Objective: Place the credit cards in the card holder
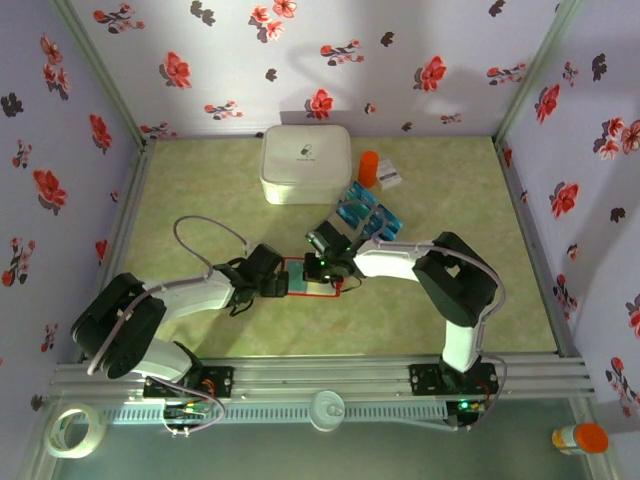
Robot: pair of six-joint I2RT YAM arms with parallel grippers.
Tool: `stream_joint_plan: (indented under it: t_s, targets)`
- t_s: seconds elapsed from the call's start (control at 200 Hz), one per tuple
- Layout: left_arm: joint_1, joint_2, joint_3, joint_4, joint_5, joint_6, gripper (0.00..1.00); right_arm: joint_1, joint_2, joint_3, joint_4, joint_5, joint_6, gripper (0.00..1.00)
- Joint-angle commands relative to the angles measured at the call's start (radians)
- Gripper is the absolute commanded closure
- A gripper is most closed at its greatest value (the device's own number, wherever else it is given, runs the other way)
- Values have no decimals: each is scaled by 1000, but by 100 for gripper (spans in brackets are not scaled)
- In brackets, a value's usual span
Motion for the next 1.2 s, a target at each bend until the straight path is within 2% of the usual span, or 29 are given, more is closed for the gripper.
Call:
stream_joint_plan:
  t_s: [0.0,0.25,0.48,0.94,1.195]
  targets:
    - [7,2,-23,7,0,-14,0,3,34,44,-27,-10,-23,97]
    - [7,-12,-25,7,2,-16,0,14,53,59,-28,-22,-19,97]
    - [7,-24,-24,4,3,-15,0,5,-14,40,-31,-7,-20,96]
    - [14,-88,20,-71,-11,7,0,-123,-215,-75,-84,21,-66,93]
    - [18,-161,110,-162,1,25,0,-140,-251,-100,-123,37,-107,93]
